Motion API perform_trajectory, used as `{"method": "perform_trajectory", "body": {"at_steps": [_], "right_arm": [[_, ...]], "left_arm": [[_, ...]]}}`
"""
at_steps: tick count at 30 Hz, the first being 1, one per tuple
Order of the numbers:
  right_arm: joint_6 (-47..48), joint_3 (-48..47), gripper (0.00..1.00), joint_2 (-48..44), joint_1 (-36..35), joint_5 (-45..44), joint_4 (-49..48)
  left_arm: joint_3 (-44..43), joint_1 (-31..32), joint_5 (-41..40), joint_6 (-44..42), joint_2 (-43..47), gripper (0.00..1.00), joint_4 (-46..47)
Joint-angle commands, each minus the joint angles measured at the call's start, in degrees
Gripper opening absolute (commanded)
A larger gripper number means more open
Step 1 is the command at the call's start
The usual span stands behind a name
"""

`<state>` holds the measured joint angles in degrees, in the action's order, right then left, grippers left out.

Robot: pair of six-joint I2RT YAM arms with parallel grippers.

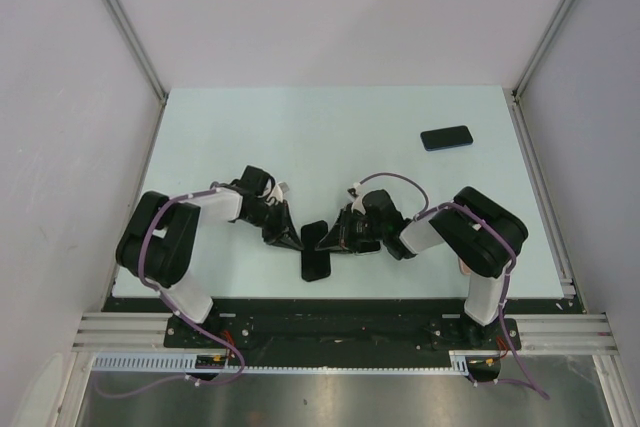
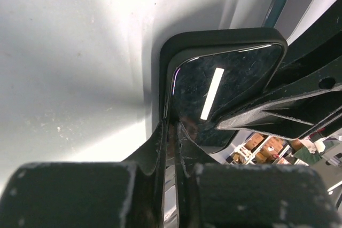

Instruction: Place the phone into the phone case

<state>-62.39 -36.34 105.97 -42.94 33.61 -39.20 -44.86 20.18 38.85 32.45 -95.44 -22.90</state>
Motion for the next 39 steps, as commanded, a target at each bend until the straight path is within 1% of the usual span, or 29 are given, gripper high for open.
{"method": "perform_trajectory", "body": {"at_steps": [1,3,6,7,8,9,10,11,12,13,14,15,16,17,18,19,21,31,33,35,38,39], "right_arm": [[-1.25,-1.10,0.01,-1.47,-0.57,3.66,-9.58],[0.16,-1.10,0.00,-2.52,0.65,5.14,-10.28],[1.04,-0.84,0.00,-4.19,2.50,7.95,-11.68],[0.78,-0.75,0.00,-4.63,3.90,9.01,-13.08],[0.17,-0.14,0.00,-5.33,4.61,10.33,-15.18],[-0.71,0.12,0.00,-5.51,5.23,13.30,-19.99],[-2.72,0.30,0.00,-5.69,6.36,14.81,-22.73],[-4.39,0.39,0.00,-5.52,6.90,16.30,-25.55],[-6.23,0.65,0.00,-4.99,7.51,18.84,-31.93],[-8.60,0.74,0.00,-4.03,8.13,20.08,-35.99],[-16.11,0.83,0.00,-3.06,9.26,21.84,-40.99],[-20.27,0.92,0.00,-0.27,9.97,22.11,-52.01],[-23.01,0.66,0.00,0.02,10.41,22.55,-52.38],[-22.26,0.65,0.00,-0.24,10.77,23.17,-52.29],[-21.29,0.65,0.00,-1.11,10.77,23.69,-52.21],[-20.50,0.65,0.00,-1.47,10.68,24.05,-52.21],[-20.23,0.74,0.00,-2.00,11.03,24.49,-52.21],[-21.54,0.74,0.00,-4.02,11.21,24.75,-52.38],[-21.90,0.65,0.00,-4.63,11.12,24.23,-52.38],[-22.51,0.57,0.00,-5.16,11.12,23.79,-52.38],[-22.69,0.39,0.01,-5.86,10.68,23.44,-52.38],[-22.77,0.30,0.01,-6.21,10.51,23.35,-52.38]], "left_arm": [[1.71,1.61,2.46,0.07,1.39,0.10,2.77],[0.31,1.35,2.81,-0.89,2.88,0.14,1.11],[-2.59,-0.84,2.46,-2.99,6.12,0.24,-2.49],[-3.03,-3.02,2.54,-3.35,7.36,0.32,-3.20],[-3.82,-4.26,2.98,-3.53,8.68,0.38,-3.56],[-4.18,-5.49,4.38,-3.70,11.47,0.43,-3.73],[-4.62,-7.60,5.17,-3.71,12.98,0.49,-3.65],[-5.67,-8.31,6.14,-3.79,14.39,0.52,-3.39],[-6.11,-8.67,7.02,-3.79,17.01,0.55,-2.34],[-6.46,-8.76,8.68,-3.62,18.34,0.61,-1.63],[-6.55,-8.85,9.57,-2.75,19.58,0.63,-0.67],[-6.38,-8.85,10.80,-1.96,21.50,0.64,2.21],[-5.94,-8.76,13.77,-0.99,22.22,0.66,3.98],[-4.81,-8.76,15.19,1.37,22.75,0.66,6.09],[-4.01,-8.85,17.12,2.87,23.71,0.66,10.98],[-3.22,-8.85,19.40,4.19,23.98,0.67,13.29],[-2.07,-8.85,20.73,6.22,23.72,0.66,17.07],[0.21,-8.85,22.50,7.10,20.91,0.68,21.66],[0.74,-8.76,23.02,8.42,20.12,0.68,24.46],[2.05,-8.41,23.81,10.78,19.51,0.67,28.23],[3.02,-7.79,23.99,11.32,18.19,0.65,29.92],[2.94,-7.71,24.17,11.15,17.83,0.62,29.93]]}}
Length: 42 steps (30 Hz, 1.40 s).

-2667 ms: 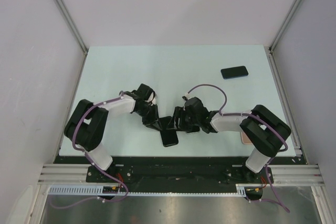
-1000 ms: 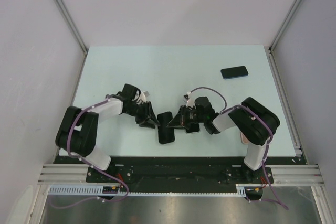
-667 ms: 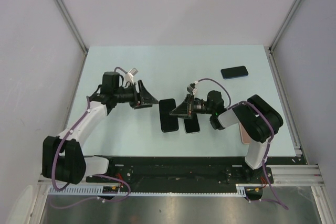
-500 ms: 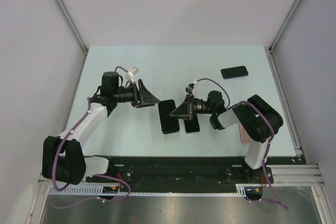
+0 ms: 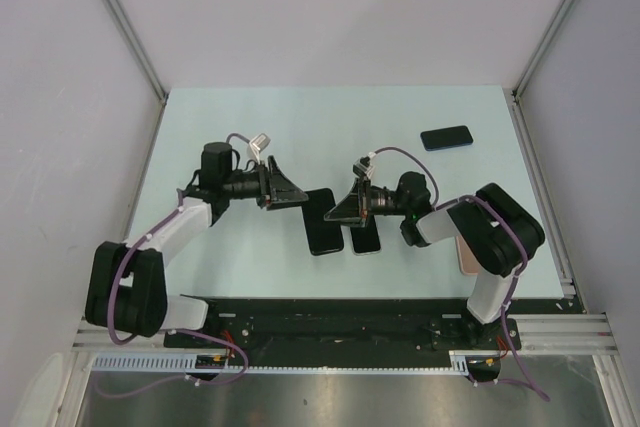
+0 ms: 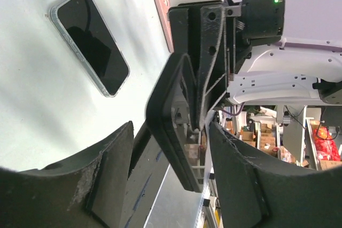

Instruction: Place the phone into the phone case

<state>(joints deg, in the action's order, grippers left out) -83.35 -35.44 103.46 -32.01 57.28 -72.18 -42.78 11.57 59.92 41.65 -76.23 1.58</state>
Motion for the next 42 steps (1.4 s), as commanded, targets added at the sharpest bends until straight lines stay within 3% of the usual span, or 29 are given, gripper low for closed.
{"method": "perform_trajectory", "body": {"at_steps": [1,5,8,9,13,14,17,20,22,23,25,26,28,29,32,40,42], "right_arm": [[-1.90,-0.59,0.02,-3.88,-0.68,-0.41,-19.49],[-2.69,-0.59,0.02,-4.14,-1.65,-0.85,-19.49],[-3.04,-0.60,0.03,-4.41,-2.26,-1.11,-19.40],[-3.05,-0.68,0.06,-4.67,-2.18,-1.11,-19.40],[-3.13,-0.59,0.24,-3.97,-2.44,-1.73,-19.40],[-3.31,-0.59,0.33,-3.88,-2.36,-1.82,-19.40],[-3.40,-0.59,0.44,-2.74,-2.18,-2.43,-19.31],[-3.48,-0.68,0.45,-1.86,-2.00,-3.05,-19.31],[-3.66,-0.60,0.38,-1.42,-1.92,-3.40,-19.31],[-3.75,-0.59,0.23,-1.24,-1.92,-3.49,-19.31],[-3.92,-0.60,0.11,-1.24,-1.74,-4.01,-19.31],[-4.10,-0.59,0.06,-1.42,-1.74,-4.28,-19.31],[-4.45,-0.59,0.04,-2.21,-1.48,-5.24,-19.31],[-4.80,-0.51,0.03,-2.47,-1.22,-5.59,-19.31],[-5.50,-0.59,0.04,-3.09,-0.60,-7.61,-19.22],[-7.09,-1.12,0.08,-0.10,-0.51,-10.34,-19.31],[-7.35,-1.12,0.13,0.42,-0.68,-10.52,-19.22]], "left_arm": [[0.86,0.82,3.36,1.68,-1.73,0.61,5.62],[0.95,0.82,3.71,3.43,-3.05,0.54,8.16],[1.74,1.17,3.27,5.19,-2.26,0.43,10.71],[2.00,1.43,3.45,5.63,-2.17,0.31,11.33],[2.36,1.87,4.50,7.57,-2.08,0.06,12.92],[2.44,1.96,4.76,7.83,-2.17,0.00,12.83],[1.74,1.96,5.21,7.49,-2.52,0.00,10.82],[-0.19,2.14,4.42,3.98,-3.05,0.00,4.50],[-1.68,2.31,3.54,1.09,-3.14,0.00,0.11],[-1.95,2.31,3.36,0.37,-3.05,0.01,-0.78],[-2.48,2.23,3.10,-0.86,-2.62,0.10,-3.41],[-2.48,2.23,3.01,-0.95,-2.35,0.24,-3.69],[-2.04,2.31,3.27,-0.96,-1.13,0.38,-3.87],[-1.34,2.23,3.27,-0.96,-0.68,0.52,-3.87],[0.68,3.10,3.80,-0.25,1.25,0.59,-2.82],[5.95,6.27,3.45,5.01,2.75,0.57,4.11],[6.40,6.44,3.62,6.33,2.40,0.49,5.35]]}}
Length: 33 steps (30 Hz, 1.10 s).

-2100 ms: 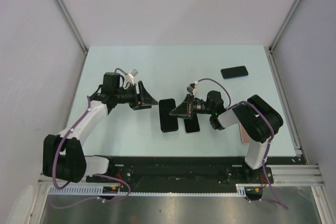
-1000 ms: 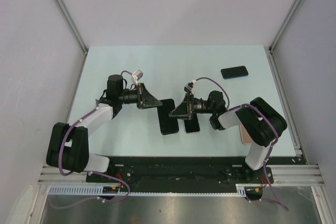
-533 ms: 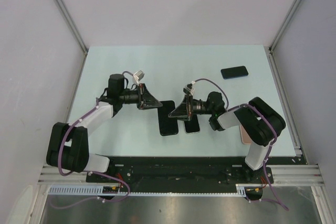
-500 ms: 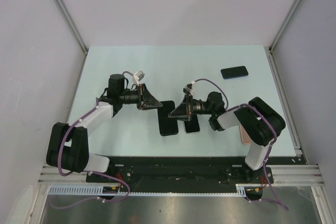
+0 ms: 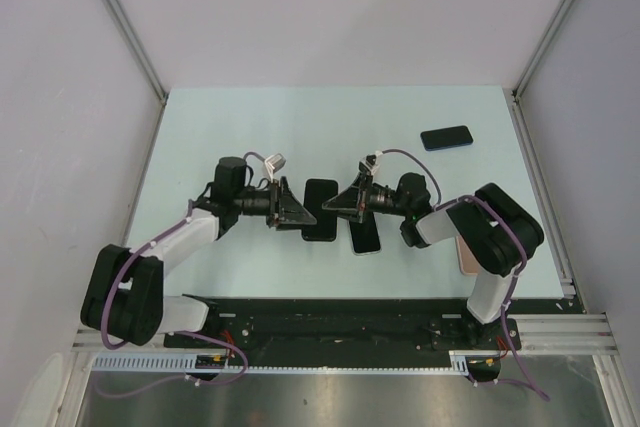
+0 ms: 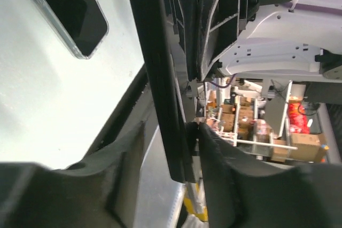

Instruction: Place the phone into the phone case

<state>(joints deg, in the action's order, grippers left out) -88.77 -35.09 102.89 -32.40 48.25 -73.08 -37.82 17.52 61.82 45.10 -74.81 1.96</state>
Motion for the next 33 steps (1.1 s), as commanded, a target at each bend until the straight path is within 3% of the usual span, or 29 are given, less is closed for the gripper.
{"method": "perform_trajectory", "body": {"at_steps": [1,2,5,8,10,13,14,15,19,22,23,26,28,29,33], "right_arm": [[-2.28,-1.47,0.15,1.17,-0.38,-1.49,-18.33],[-2.46,-1.47,0.17,1.69,-0.38,-1.40,-18.41],[-2.55,-1.47,0.17,2.40,-0.29,-0.70,-18.41],[-2.63,-1.47,0.16,2.75,-0.20,-0.61,-18.33],[-2.81,-1.47,0.15,2.84,0.06,-1.14,-18.33],[-2.90,-1.47,0.13,3.02,0.58,-1.75,-18.33],[-2.90,-1.47,0.12,3.02,0.93,-1.93,-18.33],[-3.16,-1.38,0.12,3.36,1.20,-2.19,-18.33],[-3.42,-1.47,0.11,3.54,1.73,-2.63,-18.33],[-3.34,-1.47,0.11,3.63,1.82,-2.81,-18.33],[-3.25,-1.47,0.11,3.81,1.82,-2.81,-18.33],[-3.34,-1.47,0.12,4.51,1.82,-2.90,-18.42],[-3.08,-1.38,0.21,4.77,1.73,-2.55,-18.42],[-3.07,-1.47,0.31,4.95,1.73,-2.37,-18.42],[-2.72,-1.38,0.32,4.86,1.47,-1.84,-18.33]], "left_arm": [[1.52,0.67,1.72,3.15,0.46,0.44,5.68],[1.52,0.59,1.81,3.32,0.19,0.30,5.78],[1.44,0.59,2.07,4.38,-0.78,0.10,6.04],[1.61,0.59,2.16,5.08,-1.31,0.00,6.22],[2.05,0.67,2.34,5.78,-1.48,0.00,6.22],[3.01,0.59,2.51,6.14,-0.70,0.22,6.13],[3.28,0.59,2.51,6.14,-0.34,0.37,6.13],[3.63,0.59,2.34,6.14,0.35,0.43,5.96],[5.21,0.68,2.43,5.96,1.50,0.50,5.78],[5.74,0.68,2.42,6.05,1.15,0.38,5.69],[5.83,0.68,2.43,6.14,0.98,0.26,5.69],[5.92,0.76,2.60,6.40,0.80,0.05,5.69],[5.75,0.76,2.69,6.23,1.24,0.00,5.69],[5.66,0.76,2.69,6.23,1.15,0.00,5.60],[4.95,0.68,1.03,4.74,1.07,0.00,2.02]]}}
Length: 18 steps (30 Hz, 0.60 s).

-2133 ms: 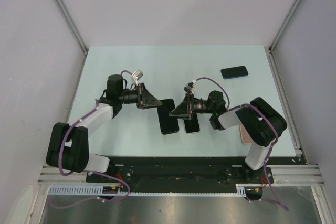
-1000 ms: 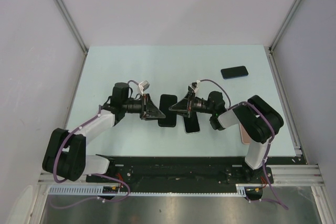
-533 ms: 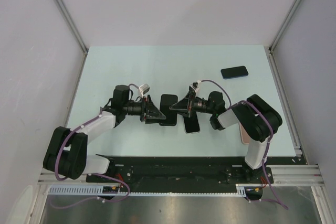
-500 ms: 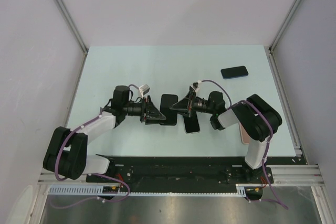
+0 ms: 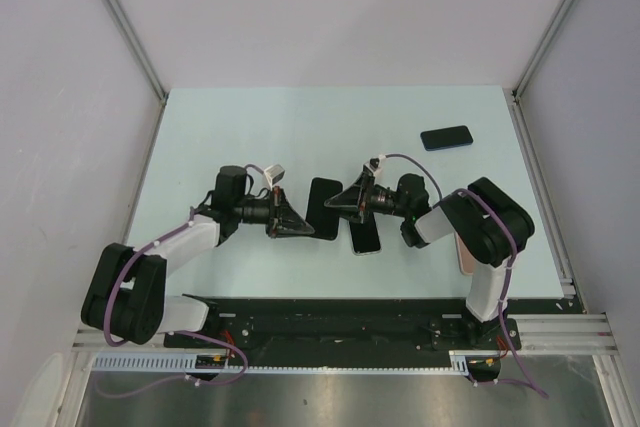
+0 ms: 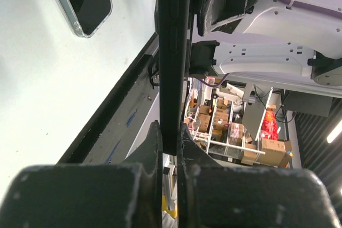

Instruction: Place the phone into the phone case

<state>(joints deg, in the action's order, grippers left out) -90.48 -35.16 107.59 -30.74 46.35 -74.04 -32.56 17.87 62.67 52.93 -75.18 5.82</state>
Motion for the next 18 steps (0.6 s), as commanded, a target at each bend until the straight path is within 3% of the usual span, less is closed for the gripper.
{"method": "perform_trajectory", "body": {"at_steps": [1,3,4,7,8,10,18], "right_arm": [[-1.02,-1.40,0.29,0.16,-0.20,0.06,-17.37],[-0.84,-1.40,0.19,0.25,-0.37,0.15,-17.37],[-0.93,-1.41,0.16,0.34,-0.37,0.15,-17.37],[-0.58,-1.41,0.14,0.25,-0.98,0.23,-17.37],[-0.58,-1.41,0.12,0.16,-1.25,0.32,-17.37],[-0.49,-1.41,0.10,-0.18,-1.51,0.41,-17.37],[1.09,-1.32,0.09,-1.59,-3.88,3.40,-17.37]], "left_arm": [[-1.01,0.33,-0.35,-4.05,1.44,0.00,-3.17],[-1.54,0.33,-1.50,-6.51,1.79,0.06,-5.46],[-2.15,0.24,-2.55,-7.39,1.96,0.19,-7.74],[-3.30,0.32,-4.22,-10.47,2.32,0.46,-11.01],[-3.48,0.24,-4.31,-11.00,2.32,0.50,-11.27],[-3.31,0.24,-4.40,-11.27,1.97,0.54,-10.49],[-2.86,0.24,-2.21,-6.35,1.44,0.54,-2.93]]}}
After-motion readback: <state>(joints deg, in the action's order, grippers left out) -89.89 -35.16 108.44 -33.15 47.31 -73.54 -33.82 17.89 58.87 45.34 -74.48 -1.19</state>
